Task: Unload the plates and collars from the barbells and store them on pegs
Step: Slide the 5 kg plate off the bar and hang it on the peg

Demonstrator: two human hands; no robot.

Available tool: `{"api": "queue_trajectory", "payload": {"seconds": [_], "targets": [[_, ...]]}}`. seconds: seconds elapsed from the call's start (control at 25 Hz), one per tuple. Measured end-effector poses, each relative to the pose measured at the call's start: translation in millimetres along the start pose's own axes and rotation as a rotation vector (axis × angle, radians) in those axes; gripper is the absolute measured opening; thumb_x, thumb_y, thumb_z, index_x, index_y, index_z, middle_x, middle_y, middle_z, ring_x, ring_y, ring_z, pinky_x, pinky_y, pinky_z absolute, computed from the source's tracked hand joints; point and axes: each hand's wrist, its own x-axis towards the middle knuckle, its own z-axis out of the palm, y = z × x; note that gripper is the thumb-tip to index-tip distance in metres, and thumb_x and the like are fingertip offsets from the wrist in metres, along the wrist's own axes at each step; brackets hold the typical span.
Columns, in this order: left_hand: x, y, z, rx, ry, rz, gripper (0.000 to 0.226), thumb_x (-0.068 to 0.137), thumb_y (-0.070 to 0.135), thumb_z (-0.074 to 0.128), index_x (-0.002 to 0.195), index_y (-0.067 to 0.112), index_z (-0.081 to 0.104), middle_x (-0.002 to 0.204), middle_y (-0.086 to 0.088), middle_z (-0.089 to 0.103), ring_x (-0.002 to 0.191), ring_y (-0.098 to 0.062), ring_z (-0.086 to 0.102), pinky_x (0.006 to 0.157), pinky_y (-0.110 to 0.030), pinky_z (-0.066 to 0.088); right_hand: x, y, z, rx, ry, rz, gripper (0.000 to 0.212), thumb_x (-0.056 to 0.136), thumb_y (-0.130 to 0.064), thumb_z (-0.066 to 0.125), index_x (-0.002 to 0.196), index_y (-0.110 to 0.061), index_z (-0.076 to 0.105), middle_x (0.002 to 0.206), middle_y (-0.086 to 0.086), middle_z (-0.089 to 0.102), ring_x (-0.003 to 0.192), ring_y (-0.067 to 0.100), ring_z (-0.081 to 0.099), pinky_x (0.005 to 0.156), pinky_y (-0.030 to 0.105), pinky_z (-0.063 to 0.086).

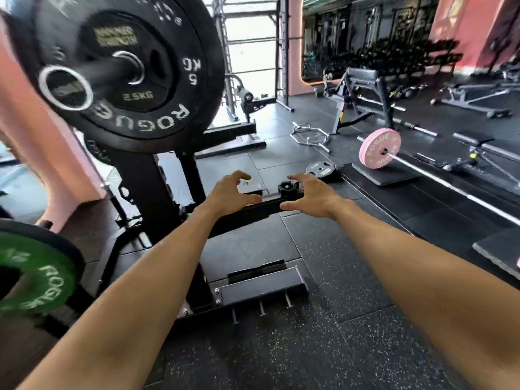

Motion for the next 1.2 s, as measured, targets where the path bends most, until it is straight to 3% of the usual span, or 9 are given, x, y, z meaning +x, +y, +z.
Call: {"api": "queue_trajectory", "payload": {"seconds": [0.16,0.28,0.48,0.56,0.72,1.0,1.2], "targets": [[-81,15,-47,0.02,0.077,-0.03,0.069,0.072,0.046,0.081,0.131,0.027,0.051,0.133,-0.007,0.051,0.118,-0.024,0.053,0.097,-0.033,0.043,-61,-48,-11,-0.007,-0.005,-0.105,0.086,0.072,-0.052,0.074,0.145,-0.033,0.033,0.15,-0.001,0.034,0.135,0.023,0.039,0.112,0.049,0.031],[-120,21,-89,0.031,0.155,-0.031,0.067,0.073,0.041,0.081,0.132,0.024,0.052,0.132,-0.005,0.052,0.122,-0.022,0.051,0.09,-0.026,0.039,-81,-87,-19,0.027,0.007,-0.178,0.087,0.072,-0.052,0.074,0.146,-0.034,0.032,0.151,-0.004,0.034,0.136,0.02,0.038,0.113,0.045,0.03],[-151,14,-166,0.095,0.303,-0.052,0.064,0.073,0.037,0.082,0.129,0.022,0.055,0.126,-0.002,0.057,0.118,-0.02,0.053,0.09,-0.026,0.039,-79,-155,-35,0.05,0.032,-0.279,0.083,0.075,-0.049,0.073,0.145,-0.037,0.03,0.152,-0.006,0.033,0.135,0.02,0.04,0.11,0.038,0.033],[-150,4,-194,0.13,0.345,-0.079,0.063,0.073,0.035,0.082,0.128,0.023,0.055,0.119,-0.001,0.058,0.109,-0.018,0.054,0.085,-0.025,0.039,-66,-173,-38,0.039,0.039,-0.307,0.08,0.077,-0.049,0.072,0.145,-0.038,0.03,0.153,-0.007,0.031,0.137,0.02,0.038,0.112,0.042,0.031],[-124,-17,-262,0.172,0.455,-0.082,0.057,0.072,0.017,0.078,0.125,0.018,0.057,0.101,0.0,0.057,0.097,-0.022,0.058,0.072,-0.023,0.042,-13,-216,-45,0.006,0.091,-0.375,0.073,0.082,-0.043,0.069,0.145,-0.034,0.033,0.15,-0.002,0.037,0.134,0.022,0.041,0.109,0.042,0.035],[-21,-47,-338,0.202,0.56,-0.037,0.048,0.082,0.02,0.069,0.128,0.017,0.055,0.118,-0.007,0.059,0.097,-0.022,0.055,0.079,-0.027,0.041,103,-272,-46,0.019,0.192,-0.378,0.063,0.088,-0.037,0.062,0.144,-0.027,0.036,0.146,0.007,0.041,0.129,0.026,0.046,0.107,0.045,0.038],[57,-78,-356,0.21,0.562,-0.07,0.046,0.083,0.026,0.067,0.126,0.014,0.053,0.114,-0.012,0.065,0.105,-0.03,0.059,0.082,-0.03,0.043,185,-297,-48,-0.004,0.267,-0.3,0.062,0.09,-0.038,0.058,0.144,-0.016,0.036,0.145,0.011,0.041,0.13,0.031,0.045,0.107,0.048,0.038]]}}
